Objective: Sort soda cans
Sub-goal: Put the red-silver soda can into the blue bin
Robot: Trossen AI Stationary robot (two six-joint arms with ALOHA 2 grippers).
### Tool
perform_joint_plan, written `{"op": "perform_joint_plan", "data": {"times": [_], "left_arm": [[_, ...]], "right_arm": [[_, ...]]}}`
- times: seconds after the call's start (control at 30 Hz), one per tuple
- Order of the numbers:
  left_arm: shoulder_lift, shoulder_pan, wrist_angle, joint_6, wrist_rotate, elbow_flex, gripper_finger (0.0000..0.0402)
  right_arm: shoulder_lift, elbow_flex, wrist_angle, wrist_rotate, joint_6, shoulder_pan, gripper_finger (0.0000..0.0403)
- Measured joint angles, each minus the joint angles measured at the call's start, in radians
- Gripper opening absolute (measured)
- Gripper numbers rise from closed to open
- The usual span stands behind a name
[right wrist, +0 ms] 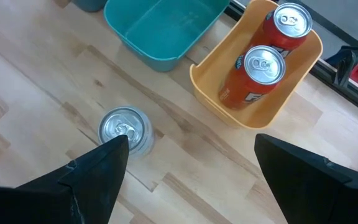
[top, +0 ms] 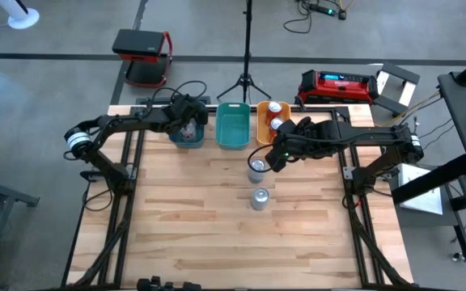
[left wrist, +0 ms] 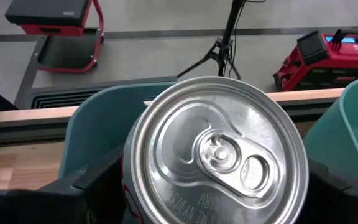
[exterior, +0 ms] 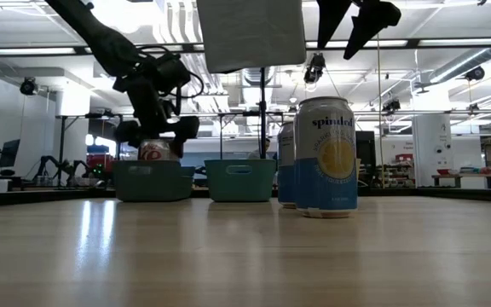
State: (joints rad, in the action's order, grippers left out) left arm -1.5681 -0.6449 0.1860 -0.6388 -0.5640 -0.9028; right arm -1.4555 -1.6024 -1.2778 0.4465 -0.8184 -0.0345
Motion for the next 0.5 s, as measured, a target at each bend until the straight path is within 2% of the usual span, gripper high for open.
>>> {"op": "perform_joint_plan", "data": {"times": [0.5], "left_arm": [[0.002, -0.007, 0.014, -0.01, 0.016, 0.0, 0.031]], "right_arm": [[0.0, 0.0, 0.0, 0.0, 0.0, 0.0, 0.0345]]}}
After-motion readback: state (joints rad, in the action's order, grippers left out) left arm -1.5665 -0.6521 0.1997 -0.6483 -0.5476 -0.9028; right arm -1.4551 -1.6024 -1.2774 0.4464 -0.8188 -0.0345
